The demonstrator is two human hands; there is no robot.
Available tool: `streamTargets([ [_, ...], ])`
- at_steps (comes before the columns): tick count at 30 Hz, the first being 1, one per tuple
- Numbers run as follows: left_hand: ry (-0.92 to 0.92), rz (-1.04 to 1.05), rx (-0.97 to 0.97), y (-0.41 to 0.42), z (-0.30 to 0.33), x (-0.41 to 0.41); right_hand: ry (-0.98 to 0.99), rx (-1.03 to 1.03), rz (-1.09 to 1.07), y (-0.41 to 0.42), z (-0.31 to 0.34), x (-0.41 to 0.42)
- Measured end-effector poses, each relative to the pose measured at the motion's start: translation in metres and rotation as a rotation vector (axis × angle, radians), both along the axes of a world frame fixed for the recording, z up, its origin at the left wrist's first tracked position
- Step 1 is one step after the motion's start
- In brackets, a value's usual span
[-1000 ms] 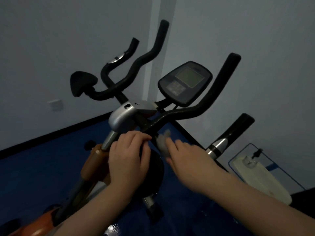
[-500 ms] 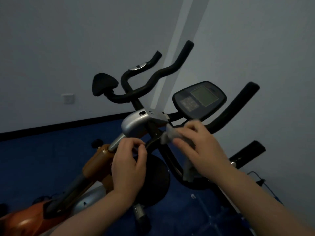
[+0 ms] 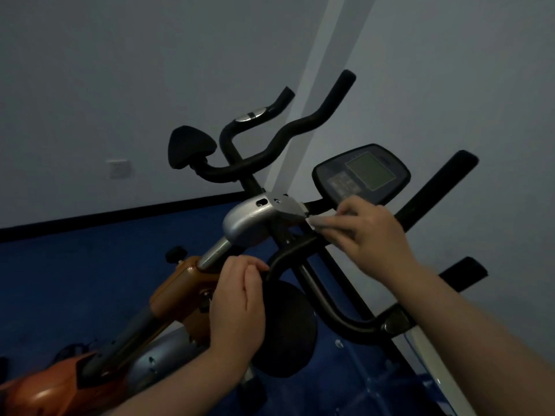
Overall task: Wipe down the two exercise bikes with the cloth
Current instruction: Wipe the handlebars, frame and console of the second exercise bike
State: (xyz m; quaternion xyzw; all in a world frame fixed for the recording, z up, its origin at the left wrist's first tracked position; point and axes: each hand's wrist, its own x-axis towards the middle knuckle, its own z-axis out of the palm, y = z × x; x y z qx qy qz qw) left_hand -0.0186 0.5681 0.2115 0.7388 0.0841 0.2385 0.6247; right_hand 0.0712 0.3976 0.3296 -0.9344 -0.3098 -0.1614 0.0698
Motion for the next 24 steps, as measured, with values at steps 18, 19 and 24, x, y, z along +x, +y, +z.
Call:
streamTargets([
  [18, -0.028, -0.280, 0.146, 0.022, 0.001, 0.006, 0.018, 0.061, -0.026, 0.017, -0.031, -0.021],
  [19, -0.019, -0.322, 0.173, 0.027, 0.003, 0.007, -0.039, 0.061, -0.111, 0.000, -0.021, -0.016],
  [24, 0.021, -0.485, 0.191, 0.035, 0.029, 0.034, -0.204, 0.231, -0.559, -0.041, 0.007, 0.002],
])
